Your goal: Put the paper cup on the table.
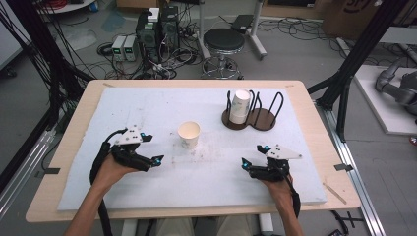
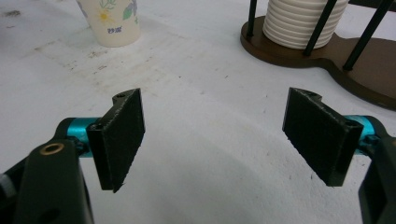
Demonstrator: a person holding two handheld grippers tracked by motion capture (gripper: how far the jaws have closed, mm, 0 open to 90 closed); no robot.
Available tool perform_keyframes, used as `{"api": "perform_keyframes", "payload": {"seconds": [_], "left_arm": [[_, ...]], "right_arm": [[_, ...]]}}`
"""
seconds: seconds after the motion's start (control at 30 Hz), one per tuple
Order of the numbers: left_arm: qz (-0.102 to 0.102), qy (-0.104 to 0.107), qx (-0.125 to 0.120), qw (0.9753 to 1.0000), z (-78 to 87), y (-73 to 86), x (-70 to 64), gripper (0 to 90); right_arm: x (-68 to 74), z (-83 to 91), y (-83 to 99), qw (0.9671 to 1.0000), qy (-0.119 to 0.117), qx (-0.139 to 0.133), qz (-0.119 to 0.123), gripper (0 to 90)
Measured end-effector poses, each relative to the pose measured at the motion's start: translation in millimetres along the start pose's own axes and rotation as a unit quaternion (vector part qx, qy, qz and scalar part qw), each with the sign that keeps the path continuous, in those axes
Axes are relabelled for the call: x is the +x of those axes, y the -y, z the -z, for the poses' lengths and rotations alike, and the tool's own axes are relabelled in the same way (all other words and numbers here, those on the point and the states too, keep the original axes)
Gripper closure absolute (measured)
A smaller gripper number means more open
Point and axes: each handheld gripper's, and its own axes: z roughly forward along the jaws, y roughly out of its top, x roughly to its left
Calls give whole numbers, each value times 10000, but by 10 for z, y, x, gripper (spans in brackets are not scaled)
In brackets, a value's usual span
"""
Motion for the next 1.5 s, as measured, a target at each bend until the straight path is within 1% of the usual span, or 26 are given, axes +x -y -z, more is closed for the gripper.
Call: {"api": "perform_keyframes", "payload": {"seconds": [0.07,0.1,0.17,0.27,0.33,0.43,0.5,0.57,0.6,0.63,0.67,0.7,0.77,0.8,0.87,0.93,1.0,1.07,1.27,1.3,1.5], "left_arm": [[104,-118,-223,9996,42,85,-16,140],[153,-189,-356,9991,56,128,-27,140],[260,-286,-515,9979,82,203,-38,140],[324,-453,-766,9955,115,298,-55,140],[375,-545,-933,9934,130,355,-64,140],[447,-676,-1055,9911,136,430,-70,140],[455,-692,-1050,9910,137,456,-51,140],[494,-728,-1067,9904,143,484,-38,140],[496,-723,-1075,9903,143,503,-32,140],[472,-761,-1063,9903,144,527,-26,140],[502,-782,-1081,9898,143,564,-17,140],[549,-814,-1141,9886,155,567,-16,140],[558,-863,-1226,9871,179,585,-9,140],[579,-844,-1263,9867,184,589,-2,140],[581,-848,-1228,9871,178,587,-1,140],[548,-859,-1142,9882,164,577,-6,140],[526,-882,-1100,9886,152,571,-12,140],[521,-889,-1091,9887,154,572,-11,141],[559,-916,-1104,9881,155,574,-12,142],[557,-928,-1107,9879,153,574,-13,142],[571,-928,-1132,9876,156,577,-11,142]], "right_arm": [[7,-1,2,10000,12,-16,29,215],[9,-1,1,10000,22,-24,38,215],[13,4,4,10000,41,-30,51,215],[17,9,7,9999,54,-70,50,216],[21,14,9,9999,59,-76,49,215],[27,16,11,9999,67,-92,72,216],[27,17,12,9999,64,-89,92,215],[28,18,12,9999,64,-93,73,215],[21,15,12,9999,79,-121,83,215],[18,18,13,9999,83,-108,55,215],[15,18,13,9999,80,-108,35,215],[20,22,15,9999,113,-128,-9,215],[23,30,20,9997,158,-170,30,216],[25,35,24,9997,154,-202,40,215],[26,40,27,9995,174,-244,66,216],[26,40,27,9995,169,-243,70,216],[29,37,27,9996,162,-236,66,216],[28,40,28,9996,151,-245,80,215],[10,56,38,9994,114,-321,-10,216],[10,58,39,9994,112,-327,-55,216],[-4,71,47,9991,104,-402,-96,216]]}}
